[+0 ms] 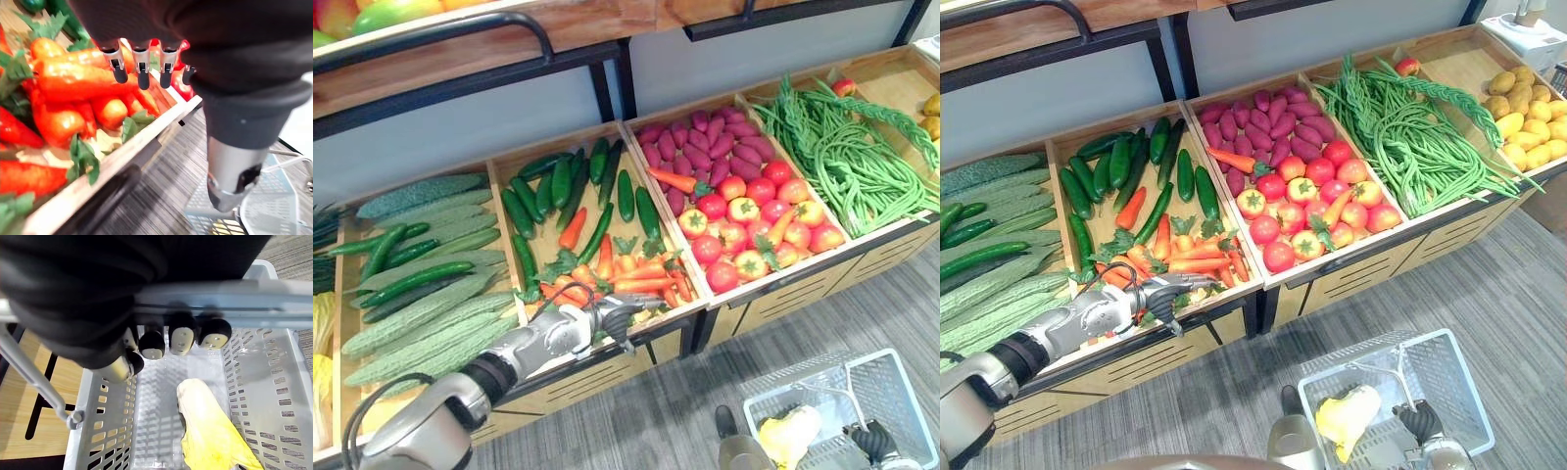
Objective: Pick vegetable in the basket
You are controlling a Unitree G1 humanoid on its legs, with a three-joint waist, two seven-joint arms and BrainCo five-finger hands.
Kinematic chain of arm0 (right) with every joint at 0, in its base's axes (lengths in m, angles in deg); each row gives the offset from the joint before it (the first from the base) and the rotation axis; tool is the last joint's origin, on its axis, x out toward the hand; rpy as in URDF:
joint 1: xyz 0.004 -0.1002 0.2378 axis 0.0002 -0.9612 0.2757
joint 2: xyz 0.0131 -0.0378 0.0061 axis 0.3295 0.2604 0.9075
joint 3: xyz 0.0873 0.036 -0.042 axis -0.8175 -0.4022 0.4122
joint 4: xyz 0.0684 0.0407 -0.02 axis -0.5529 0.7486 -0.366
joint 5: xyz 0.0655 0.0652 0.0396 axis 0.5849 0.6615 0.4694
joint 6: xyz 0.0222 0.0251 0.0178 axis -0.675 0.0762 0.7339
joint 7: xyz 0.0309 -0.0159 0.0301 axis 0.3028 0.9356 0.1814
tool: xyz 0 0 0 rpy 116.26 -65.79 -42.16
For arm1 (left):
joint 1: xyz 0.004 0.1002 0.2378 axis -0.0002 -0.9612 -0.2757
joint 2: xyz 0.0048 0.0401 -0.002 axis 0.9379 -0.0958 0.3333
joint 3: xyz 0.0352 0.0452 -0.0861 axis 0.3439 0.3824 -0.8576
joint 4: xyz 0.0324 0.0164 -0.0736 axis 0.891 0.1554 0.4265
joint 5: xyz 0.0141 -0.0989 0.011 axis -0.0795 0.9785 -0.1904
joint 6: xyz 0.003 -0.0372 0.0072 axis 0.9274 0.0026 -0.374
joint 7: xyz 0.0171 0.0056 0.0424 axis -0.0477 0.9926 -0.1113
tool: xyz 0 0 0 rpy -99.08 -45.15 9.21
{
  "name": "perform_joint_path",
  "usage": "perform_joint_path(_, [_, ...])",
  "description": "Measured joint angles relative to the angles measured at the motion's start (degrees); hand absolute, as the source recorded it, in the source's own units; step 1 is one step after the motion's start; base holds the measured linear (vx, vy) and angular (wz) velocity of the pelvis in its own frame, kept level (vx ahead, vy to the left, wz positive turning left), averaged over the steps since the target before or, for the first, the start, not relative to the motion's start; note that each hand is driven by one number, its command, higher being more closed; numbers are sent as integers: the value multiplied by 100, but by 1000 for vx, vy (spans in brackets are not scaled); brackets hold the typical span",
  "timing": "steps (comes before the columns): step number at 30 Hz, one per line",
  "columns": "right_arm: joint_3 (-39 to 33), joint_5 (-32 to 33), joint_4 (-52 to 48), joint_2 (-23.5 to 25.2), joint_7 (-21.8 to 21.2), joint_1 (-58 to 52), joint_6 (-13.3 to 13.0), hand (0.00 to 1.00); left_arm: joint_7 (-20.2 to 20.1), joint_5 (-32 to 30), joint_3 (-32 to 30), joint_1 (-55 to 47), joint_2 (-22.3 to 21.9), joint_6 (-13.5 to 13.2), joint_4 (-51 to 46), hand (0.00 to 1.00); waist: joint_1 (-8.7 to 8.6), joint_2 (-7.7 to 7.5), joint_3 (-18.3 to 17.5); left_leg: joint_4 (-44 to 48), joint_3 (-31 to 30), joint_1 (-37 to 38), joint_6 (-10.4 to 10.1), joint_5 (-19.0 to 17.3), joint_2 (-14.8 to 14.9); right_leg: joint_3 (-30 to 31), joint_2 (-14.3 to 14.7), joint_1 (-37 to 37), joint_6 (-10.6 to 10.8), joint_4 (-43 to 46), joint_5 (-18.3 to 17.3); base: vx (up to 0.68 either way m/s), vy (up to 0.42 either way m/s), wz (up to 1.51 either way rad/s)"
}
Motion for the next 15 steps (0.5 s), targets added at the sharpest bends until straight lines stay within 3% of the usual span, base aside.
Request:
perform_joint_path(5, [11,1,-4,1,3,-7,0,100,771,-452,-264,89,-15,246,192,0,-5,-5,3,9,51,-52,-3,-2,0,27,5,-102,0,49,0,-12,-17,-5])
perform_joint_path(9, [10,3,-2,26,23,-31,0,100,1499,-656,-696,141,-140,602,318,0,-14,-16,31,46,49,-74,-4,-3,12,27,8,-119,-1,64,0,0,0,0])
perform_joint_path(15, [8,10,-22,257,188,48,-1,100,1881,-696,-981,433,-416,886,657,0,-15,-89,164,137,56,-205,-5,-5,31,47,6,-265,-3,152,-2,-26,-17,-1])
